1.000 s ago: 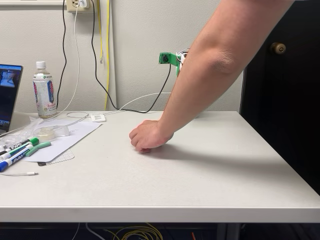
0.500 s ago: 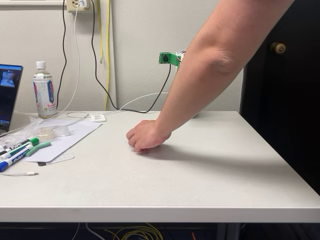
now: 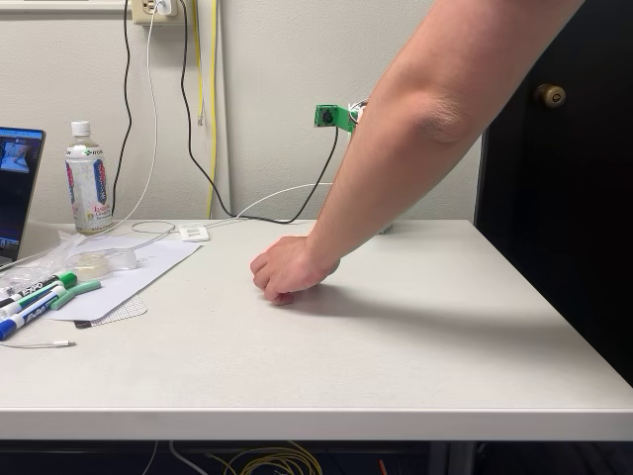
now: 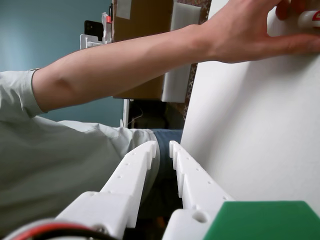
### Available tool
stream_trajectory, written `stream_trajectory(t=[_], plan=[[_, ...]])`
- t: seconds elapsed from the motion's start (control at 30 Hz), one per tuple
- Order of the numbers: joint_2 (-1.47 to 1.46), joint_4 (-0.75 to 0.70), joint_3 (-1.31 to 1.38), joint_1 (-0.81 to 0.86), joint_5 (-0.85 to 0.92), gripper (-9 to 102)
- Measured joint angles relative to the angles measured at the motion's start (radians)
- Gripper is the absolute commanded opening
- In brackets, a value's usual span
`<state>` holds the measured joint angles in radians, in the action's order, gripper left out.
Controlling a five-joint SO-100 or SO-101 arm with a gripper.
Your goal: Pick up the red marker.
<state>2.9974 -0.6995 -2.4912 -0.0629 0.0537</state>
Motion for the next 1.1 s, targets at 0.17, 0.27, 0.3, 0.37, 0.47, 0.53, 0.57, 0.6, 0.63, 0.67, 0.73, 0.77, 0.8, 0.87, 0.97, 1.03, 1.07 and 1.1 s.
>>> stream_trajectory(t=[0.17, 0.27, 0.3, 0.37, 0.47, 0.53, 0.57, 0.6, 0.63, 0.67, 0.73, 0.77, 0.8, 0.87, 0.97, 1.03, 1.07, 1.1], plan=[[0.0, -0.002, 0.0, 0.0, 0.0, 5], [0.0, -0.002, 0.0, 0.0, 0.0, 5], [0.0, -0.002, 0.0, 0.0, 0.0, 5], [0.0, -0.002, 0.0, 0.0, 0.003, 5], [-0.006, -0.003, 0.0, 0.0, 0.008, 5], [-0.034, -0.017, 0.012, 0.0, 0.015, 5], [-0.057, -0.026, 0.029, 0.0, 0.018, 5], [-0.086, -0.038, 0.055, 0.002, 0.023, 5], [-0.115, -0.052, 0.084, 0.006, 0.026, 5], [-0.147, -0.063, 0.115, 0.014, 0.028, 5], [-0.189, -0.083, 0.155, 0.028, 0.037, 5], [-0.23, -0.095, 0.195, 0.034, 0.051, 5], [-0.268, -0.106, 0.232, 0.04, 0.064, 5], [-0.304, -0.129, 0.261, 0.052, 0.094, 5], [-0.33, -0.183, 0.325, 0.107, 0.152, 5], [-0.359, -0.253, 0.414, 0.133, 0.225, 5], [-0.362, -0.268, 0.44, 0.14, 0.244, 5], [-0.373, -0.293, 0.468, 0.156, 0.268, 5]])
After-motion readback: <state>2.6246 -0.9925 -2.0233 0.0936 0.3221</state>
